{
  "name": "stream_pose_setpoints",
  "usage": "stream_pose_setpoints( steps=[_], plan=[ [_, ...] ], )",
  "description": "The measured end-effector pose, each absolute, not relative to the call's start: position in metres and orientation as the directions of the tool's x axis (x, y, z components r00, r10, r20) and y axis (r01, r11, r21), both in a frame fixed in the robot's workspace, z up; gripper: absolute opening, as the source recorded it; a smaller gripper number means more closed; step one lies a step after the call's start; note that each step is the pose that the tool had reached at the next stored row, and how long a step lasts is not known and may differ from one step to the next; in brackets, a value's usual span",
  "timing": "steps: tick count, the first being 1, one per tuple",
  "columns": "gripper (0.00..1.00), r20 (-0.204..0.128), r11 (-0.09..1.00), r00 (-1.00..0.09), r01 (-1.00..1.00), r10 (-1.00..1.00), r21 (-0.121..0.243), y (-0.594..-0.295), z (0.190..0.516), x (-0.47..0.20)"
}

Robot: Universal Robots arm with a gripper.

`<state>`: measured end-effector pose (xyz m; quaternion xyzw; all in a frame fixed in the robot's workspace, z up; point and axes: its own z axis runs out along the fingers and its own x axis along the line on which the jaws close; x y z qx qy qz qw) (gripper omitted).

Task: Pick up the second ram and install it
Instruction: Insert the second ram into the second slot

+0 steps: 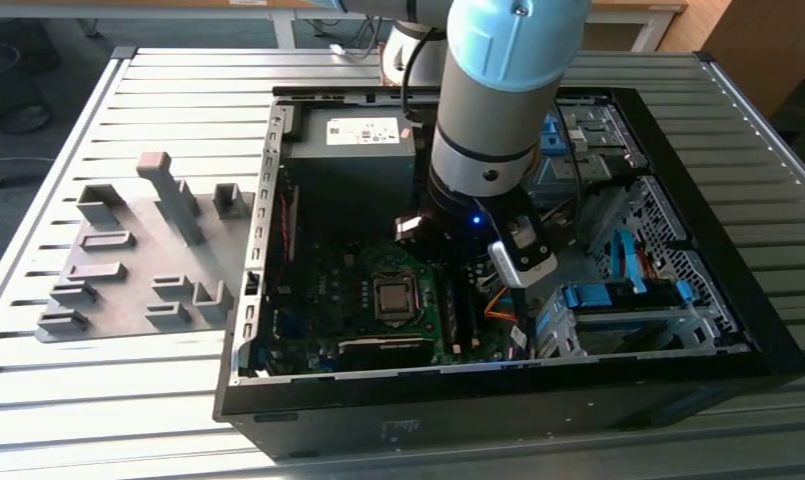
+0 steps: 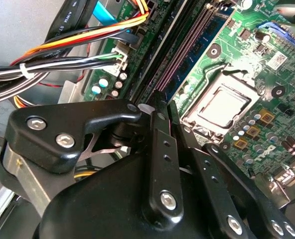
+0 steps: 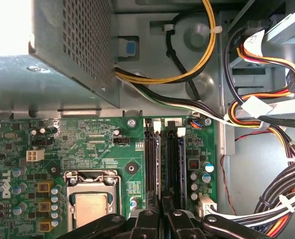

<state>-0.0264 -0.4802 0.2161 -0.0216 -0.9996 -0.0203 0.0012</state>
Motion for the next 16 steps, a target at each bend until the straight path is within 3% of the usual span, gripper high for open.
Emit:
stream_pose_setpoints(
  steps=[16],
  plan=[
    [0.14,0.003,0.998,-0.999,0.043,0.043,0.042,-0.4802,0.2136,-0.0264]
  ],
)
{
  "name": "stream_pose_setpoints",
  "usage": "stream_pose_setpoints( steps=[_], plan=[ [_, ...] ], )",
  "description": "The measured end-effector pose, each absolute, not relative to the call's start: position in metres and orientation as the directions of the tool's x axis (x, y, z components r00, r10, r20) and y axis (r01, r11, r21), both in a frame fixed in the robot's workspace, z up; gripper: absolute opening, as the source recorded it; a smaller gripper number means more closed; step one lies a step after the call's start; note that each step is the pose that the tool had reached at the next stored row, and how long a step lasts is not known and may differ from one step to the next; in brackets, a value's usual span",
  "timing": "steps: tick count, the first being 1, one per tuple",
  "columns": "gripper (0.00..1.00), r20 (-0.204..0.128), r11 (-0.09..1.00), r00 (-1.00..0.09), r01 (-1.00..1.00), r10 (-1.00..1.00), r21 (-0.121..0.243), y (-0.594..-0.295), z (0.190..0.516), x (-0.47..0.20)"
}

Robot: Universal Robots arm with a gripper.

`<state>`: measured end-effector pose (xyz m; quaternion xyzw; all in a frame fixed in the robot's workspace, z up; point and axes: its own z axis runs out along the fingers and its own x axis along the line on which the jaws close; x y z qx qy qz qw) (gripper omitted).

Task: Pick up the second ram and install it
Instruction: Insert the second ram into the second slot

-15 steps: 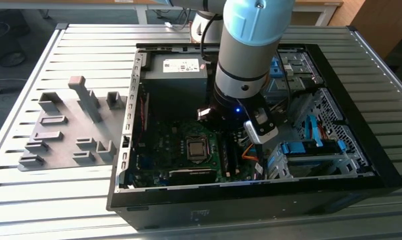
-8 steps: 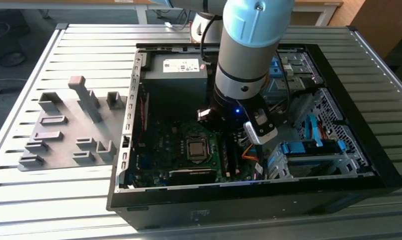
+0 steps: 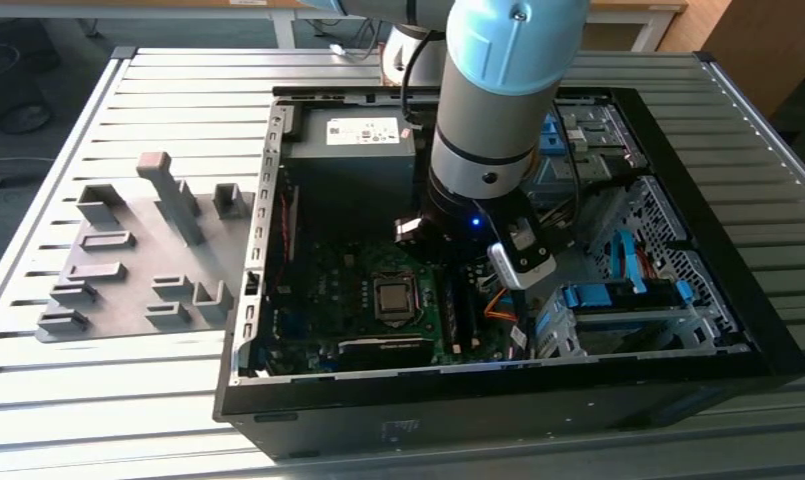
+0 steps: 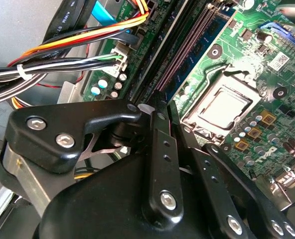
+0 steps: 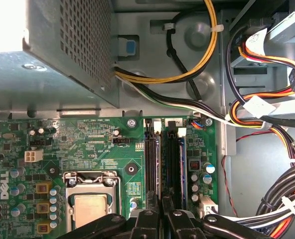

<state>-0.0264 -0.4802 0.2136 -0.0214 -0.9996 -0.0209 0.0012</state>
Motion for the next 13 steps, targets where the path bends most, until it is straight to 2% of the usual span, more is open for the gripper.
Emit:
stream_pose_setpoints(
  steps=[13],
  plan=[
    [0.14,0.003,0.999,-1.0,0.031,0.031,0.04,-0.4802,0.2172,-0.0263]
  ],
)
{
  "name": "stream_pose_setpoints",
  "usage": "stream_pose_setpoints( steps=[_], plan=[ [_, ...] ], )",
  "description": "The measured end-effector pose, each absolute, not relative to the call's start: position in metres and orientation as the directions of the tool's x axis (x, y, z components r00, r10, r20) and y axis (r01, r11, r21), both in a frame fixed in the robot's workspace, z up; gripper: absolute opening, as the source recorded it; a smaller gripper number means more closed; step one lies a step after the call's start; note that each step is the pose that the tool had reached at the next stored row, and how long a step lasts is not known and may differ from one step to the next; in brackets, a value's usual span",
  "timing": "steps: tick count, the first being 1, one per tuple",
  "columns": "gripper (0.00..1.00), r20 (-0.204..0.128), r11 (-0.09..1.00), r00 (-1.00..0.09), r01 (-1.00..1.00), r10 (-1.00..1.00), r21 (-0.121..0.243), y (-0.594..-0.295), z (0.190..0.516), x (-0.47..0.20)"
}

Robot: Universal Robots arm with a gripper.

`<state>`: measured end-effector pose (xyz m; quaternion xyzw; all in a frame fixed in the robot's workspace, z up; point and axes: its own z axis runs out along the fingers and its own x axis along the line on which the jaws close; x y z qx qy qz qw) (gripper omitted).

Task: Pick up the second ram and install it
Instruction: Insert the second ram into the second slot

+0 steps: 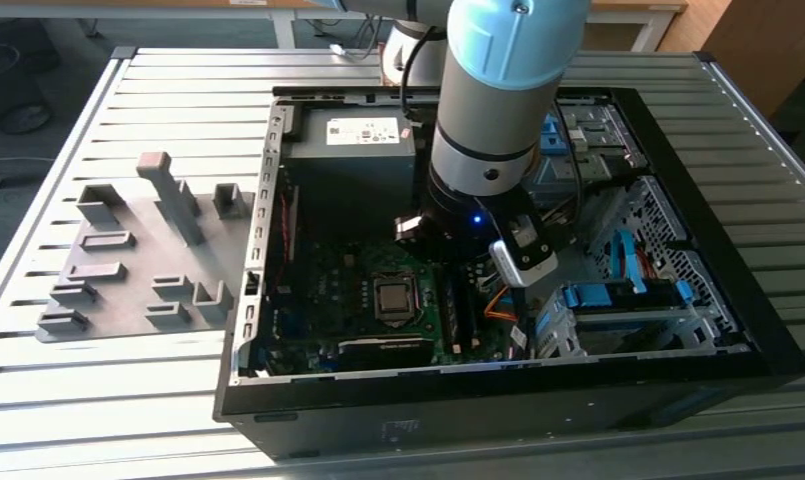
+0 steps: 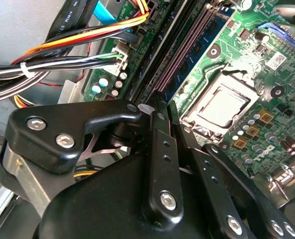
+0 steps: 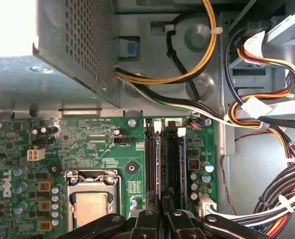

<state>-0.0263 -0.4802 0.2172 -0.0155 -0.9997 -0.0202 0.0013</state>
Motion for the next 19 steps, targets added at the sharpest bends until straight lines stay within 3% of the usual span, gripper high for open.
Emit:
stream_pose_setpoints(
  steps=[19],
  plan=[
    [0.14,0.003,0.999,-1.0,0.006,0.006,0.051,-0.4808,0.2156,-0.026]
  ],
)
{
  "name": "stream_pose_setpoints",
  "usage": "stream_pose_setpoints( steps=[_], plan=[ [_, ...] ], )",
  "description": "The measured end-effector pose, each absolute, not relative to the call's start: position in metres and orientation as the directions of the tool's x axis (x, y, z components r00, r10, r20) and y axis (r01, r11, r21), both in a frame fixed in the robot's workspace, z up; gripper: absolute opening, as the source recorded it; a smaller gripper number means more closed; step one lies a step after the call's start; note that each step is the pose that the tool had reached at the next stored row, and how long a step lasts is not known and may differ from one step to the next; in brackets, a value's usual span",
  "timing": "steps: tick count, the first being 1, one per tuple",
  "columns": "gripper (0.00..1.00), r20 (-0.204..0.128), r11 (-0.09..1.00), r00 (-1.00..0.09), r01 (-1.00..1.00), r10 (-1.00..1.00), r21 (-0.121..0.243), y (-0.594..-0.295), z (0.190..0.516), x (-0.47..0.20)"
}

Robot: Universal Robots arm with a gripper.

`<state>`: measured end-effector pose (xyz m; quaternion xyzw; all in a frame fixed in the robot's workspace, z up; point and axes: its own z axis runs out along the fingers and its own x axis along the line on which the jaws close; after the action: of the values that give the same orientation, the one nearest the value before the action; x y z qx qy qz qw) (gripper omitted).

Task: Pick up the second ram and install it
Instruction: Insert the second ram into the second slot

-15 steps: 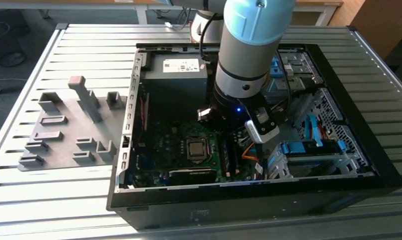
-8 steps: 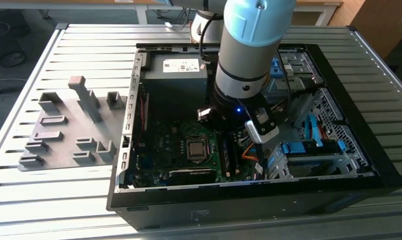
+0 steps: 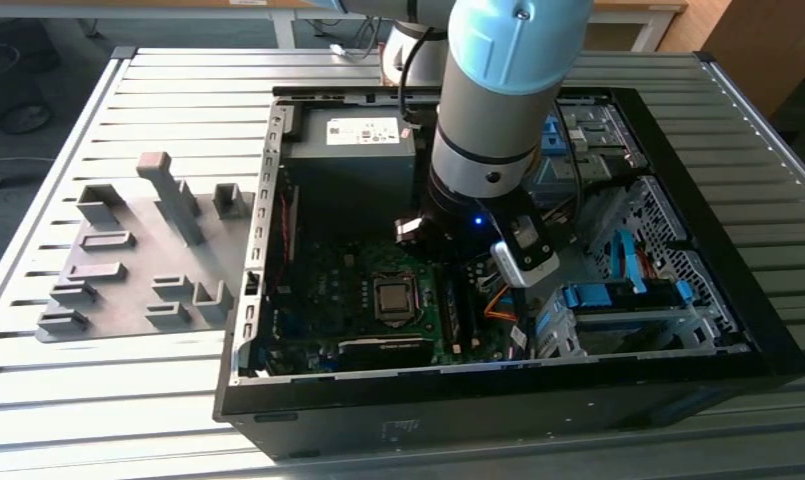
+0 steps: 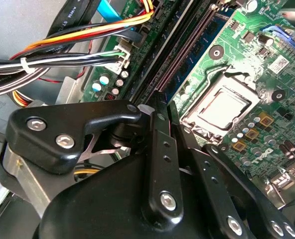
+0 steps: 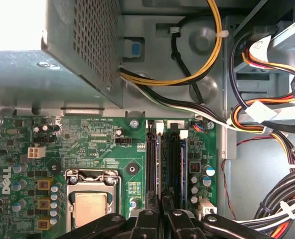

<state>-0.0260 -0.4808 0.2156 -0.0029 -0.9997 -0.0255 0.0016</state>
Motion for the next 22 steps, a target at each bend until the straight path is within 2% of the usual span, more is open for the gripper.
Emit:
stream_pose_setpoints(
  steps=[22],
  plan=[
    [0.14,0.003,0.999,-1.0,0.006,0.006,0.051,-0.4811,0.2109,-0.026]
  ],
)
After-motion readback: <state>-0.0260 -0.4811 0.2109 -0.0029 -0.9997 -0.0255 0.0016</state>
